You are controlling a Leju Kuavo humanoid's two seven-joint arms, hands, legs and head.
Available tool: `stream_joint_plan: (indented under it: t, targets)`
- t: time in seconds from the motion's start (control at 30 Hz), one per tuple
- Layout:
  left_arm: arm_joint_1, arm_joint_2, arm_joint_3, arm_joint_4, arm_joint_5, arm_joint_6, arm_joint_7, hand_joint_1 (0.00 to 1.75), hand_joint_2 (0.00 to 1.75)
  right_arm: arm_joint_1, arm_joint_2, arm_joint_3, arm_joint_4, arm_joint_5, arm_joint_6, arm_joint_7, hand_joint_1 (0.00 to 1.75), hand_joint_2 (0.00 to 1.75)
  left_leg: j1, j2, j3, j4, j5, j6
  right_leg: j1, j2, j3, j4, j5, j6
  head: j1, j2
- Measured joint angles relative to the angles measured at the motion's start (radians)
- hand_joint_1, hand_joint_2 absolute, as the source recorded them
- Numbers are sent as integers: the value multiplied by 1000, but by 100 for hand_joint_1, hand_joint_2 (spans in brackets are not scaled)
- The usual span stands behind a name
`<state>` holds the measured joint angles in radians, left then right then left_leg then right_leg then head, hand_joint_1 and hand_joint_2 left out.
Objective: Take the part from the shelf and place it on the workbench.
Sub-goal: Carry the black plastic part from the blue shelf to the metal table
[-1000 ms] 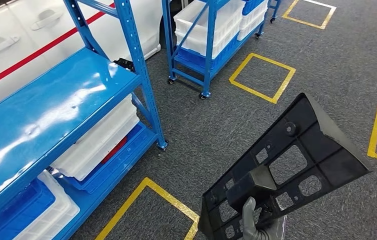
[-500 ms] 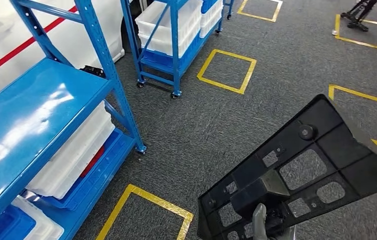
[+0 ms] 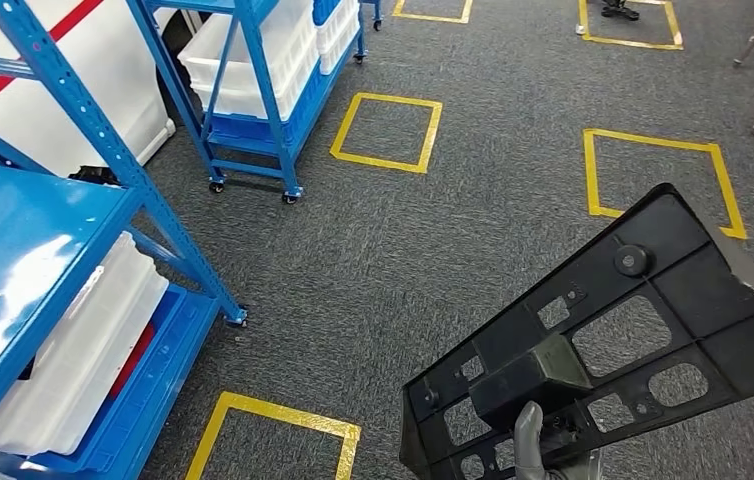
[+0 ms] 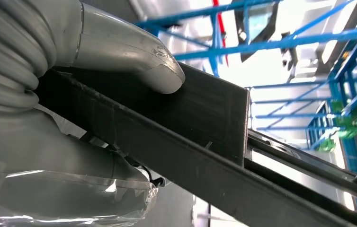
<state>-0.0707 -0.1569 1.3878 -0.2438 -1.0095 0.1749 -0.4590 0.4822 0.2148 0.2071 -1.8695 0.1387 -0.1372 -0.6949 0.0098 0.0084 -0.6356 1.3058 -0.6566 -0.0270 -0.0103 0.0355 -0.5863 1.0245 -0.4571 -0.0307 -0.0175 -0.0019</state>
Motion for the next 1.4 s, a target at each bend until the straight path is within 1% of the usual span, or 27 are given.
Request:
stream_joint_plan:
  t: [0.03,0.07,0.1,0.17,0.23,0.3,0.33,0.37,0.43,0.5,0.53,0.57,0.6,0.67,0.73,0.8,0.87,0.93,1.0,1.03,1.07,1.1,1.17,1.23,1.27,1.33,1.4]
  targets:
    - [2,0,1,0,1,-1,0,0,0,0,0,-1,3,14,-7,0,175,175,0,-1,-3,1,15,2,1,15,0,1,0,0,0,0]
    - [3,1,2,0,1,-3,-1,0,0,-1,0,-2,6,29,-17,0,175,175,0,-5,13,-38,48,4,1,29,2,2,1,1,0,0]
    - [3,1,3,0,1,-4,-3,0,0,-2,0,-4,9,49,-29,1,175,175,1,-17,42,-107,91,7,0,43,3,3,1,2,0,0]
    - [4,5,4,0,1,-8,-10,0,0,-6,0,-7,15,104,-62,4,175,175,4,-73,97,-240,148,12,0,69,1,8,1,10,0,0]
    - [5,9,5,0,1,-12,-20,0,0,-8,0,-10,17,166,-99,12,175,175,2,-105,114,-290,156,19,-3,92,-8,10,5,25,1,0]
    - [3,14,5,0,1,-15,-29,0,0,-7,0,-15,18,217,-130,22,175,175,0,-81,116,-298,162,31,-8,112,-16,7,12,40,1,0]
    - [3,16,5,0,2,-18,-33,0,0,-5,0,-17,17,236,-143,27,175,175,0,-67,118,-304,167,39,-8,97,-22,15,6,45,1,0]
    - [3,18,5,0,4,-19,-36,0,0,-5,0,-19,16,250,-154,31,175,175,1,-51,119,-310,172,47,-6,70,-36,41,-11,47,3,0]
    - [5,23,5,-1,8,-22,-40,0,0,-6,0,-22,14,270,-168,38,175,175,-4,-19,119,-315,176,56,-3,-1,-88,150,-75,49,7,0]
    - [8,27,6,-1,13,-25,-41,0,0,-5,0,-23,12,279,-178,42,175,175,-9,16,117,-314,175,58,-4,-26,-141,266,-121,52,8,0]
    - [8,28,6,-1,14,-26,-42,0,0,-3,0,-24,12,280,-182,43,175,175,-11,32,117,-314,174,59,-5,-30,-146,280,-117,53,8,0]
    - [7,29,6,-1,14,-27,-43,0,0,-2,0,-25,11,281,-185,44,175,175,-12,47,118,-314,172,58,-4,-35,-129,254,-96,52,8,0]
    - [6,29,6,-1,14,-27,-43,0,0,0,0,-26,11,282,-188,44,175,175,-13,60,120,-313,170,57,-3,-45,-93,193,-65,50,8,0]
    - [4,29,6,-1,11,-28,-43,0,0,3,0,-26,8,282,-192,45,175,175,-16,81,127,-312,164,51,4,-93,-15,55,-22,38,8,0]
    - [3,28,6,-1,6,-30,-42,0,0,5,1,-27,5,282,-199,45,175,175,-19,99,132,-311,159,42,14,-117,14,0,-15,27,7,0]
    - [1,27,6,-1,1,-31,-41,0,0,9,2,-28,4,282,-205,45,175,175,-20,118,137,-311,155,33,14,-92,12,-3,-11,18,7,0]
    - [-1,25,6,-1,-3,-31,-39,0,0,15,4,-30,1,283,-210,45,175,175,-17,88,129,-282,129,22,7,-68,13,-11,-4,7,6,0]
    - [0,25,6,-1,-6,-32,-37,0,0,19,7,-32,-1,283,-216,46,175,175,-10,26,83,-173,63,14,4,-45,12,-15,1,-1,3,0]
    - [4,24,5,-1,-6,-32,-35,0,0,23,8,-33,-2,283,-221,47,175,175,-6,2,22,-41,9,9,4,-17,8,-12,3,-4,1,0]
    - [6,24,5,-1,-6,-32,-35,0,0,26,8,-33,-2,283,-222,47,175,175,-5,-1,8,-14,9,8,5,-2,7,-10,3,-4,1,0]
    - [7,23,5,-1,-6,-33,-35,0,0,29,8,-34,-2,283,-223,48,175,175,-3,-2,12,-25,29,7,4,14,6,-7,3,-4,1,0]
    - [7,23,5,-1,-6,-33,-35,0,0,31,8,-34,-2,283,-223,49,175,175,0,-7,34,-78,66,7,4,29,7,-3,2,-2,1,0]
    - [8,23,5,-1,-6,-33,-35,0,0,32,9,-34,-2,283,-224,51,175,175,7,-53,94,-217,130,7,3,56,3,7,-1,5,1,0]
    - [8,22,5,-1,-6,-34,-35,0,0,34,11,-34,-3,283,-224,53,175,175,8,-96,119,-284,147,10,1,79,-6,13,1,19,1,0]
    - [7,21,5,-1,-7,-35,-36,0,0,36,12,-34,-5,284,-224,54,175,175,6,-99,120,-287,146,14,0,91,-11,13,4,28,2,0]
    - [7,20,5,-1,-10,-37,-35,0,0,43,13,-34,-8,286,-228,57,175,175,4,-74,121,-294,155,27,-4,105,-18,12,9,41,1,0]
    - [7,18,4,-1,-15,-37,-31,0,0,49,14,-34,-12,289,-237,59,175,175,6,-45,122,-306,165,43,-1,60,-41,53,-21,49,4,0]
